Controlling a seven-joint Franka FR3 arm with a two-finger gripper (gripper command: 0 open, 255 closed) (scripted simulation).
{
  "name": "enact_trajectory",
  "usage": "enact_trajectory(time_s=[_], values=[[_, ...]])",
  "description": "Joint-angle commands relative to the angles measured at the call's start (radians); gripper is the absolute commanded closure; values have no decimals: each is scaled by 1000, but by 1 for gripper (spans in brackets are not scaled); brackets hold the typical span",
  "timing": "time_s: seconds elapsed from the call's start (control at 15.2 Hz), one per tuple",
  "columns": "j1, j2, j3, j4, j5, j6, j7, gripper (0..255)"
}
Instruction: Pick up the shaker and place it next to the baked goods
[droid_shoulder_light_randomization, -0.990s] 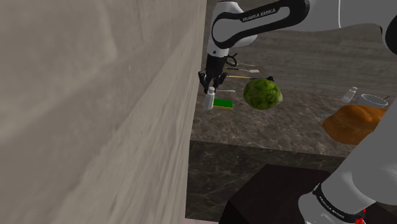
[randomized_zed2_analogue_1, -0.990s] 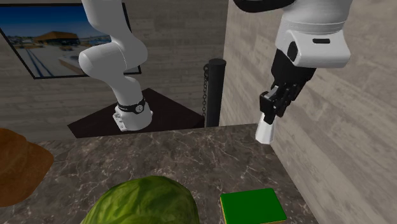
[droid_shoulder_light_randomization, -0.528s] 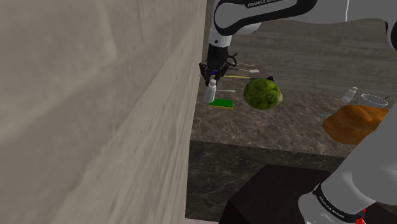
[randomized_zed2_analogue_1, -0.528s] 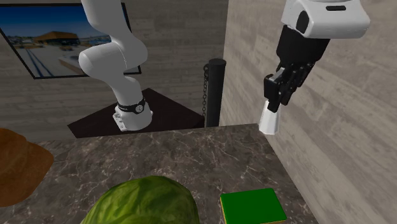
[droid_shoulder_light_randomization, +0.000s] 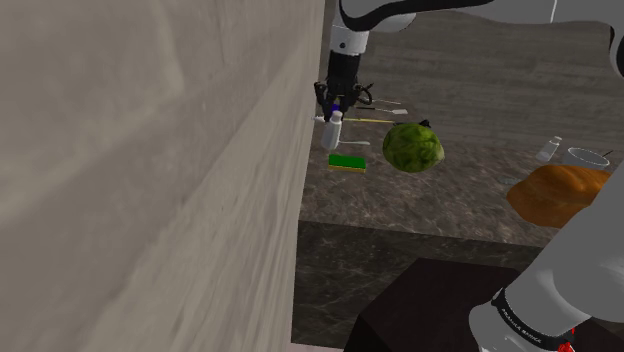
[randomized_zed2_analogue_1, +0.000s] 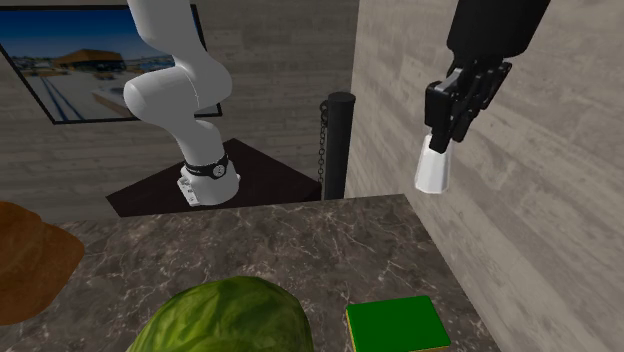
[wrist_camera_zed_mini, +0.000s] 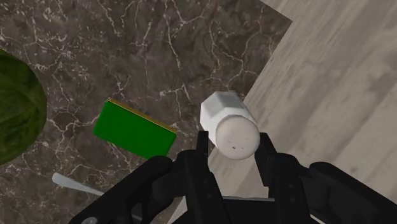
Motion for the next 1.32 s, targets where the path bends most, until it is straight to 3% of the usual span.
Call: enact_trajectory(time_s=[0.0,0.79,1.25], values=[[0,-3,0,23,0,-26,3,255],[1,20,1,211,-4,-191,15,255],[-70,-177,-64,-28,10,-159,-124,255]])
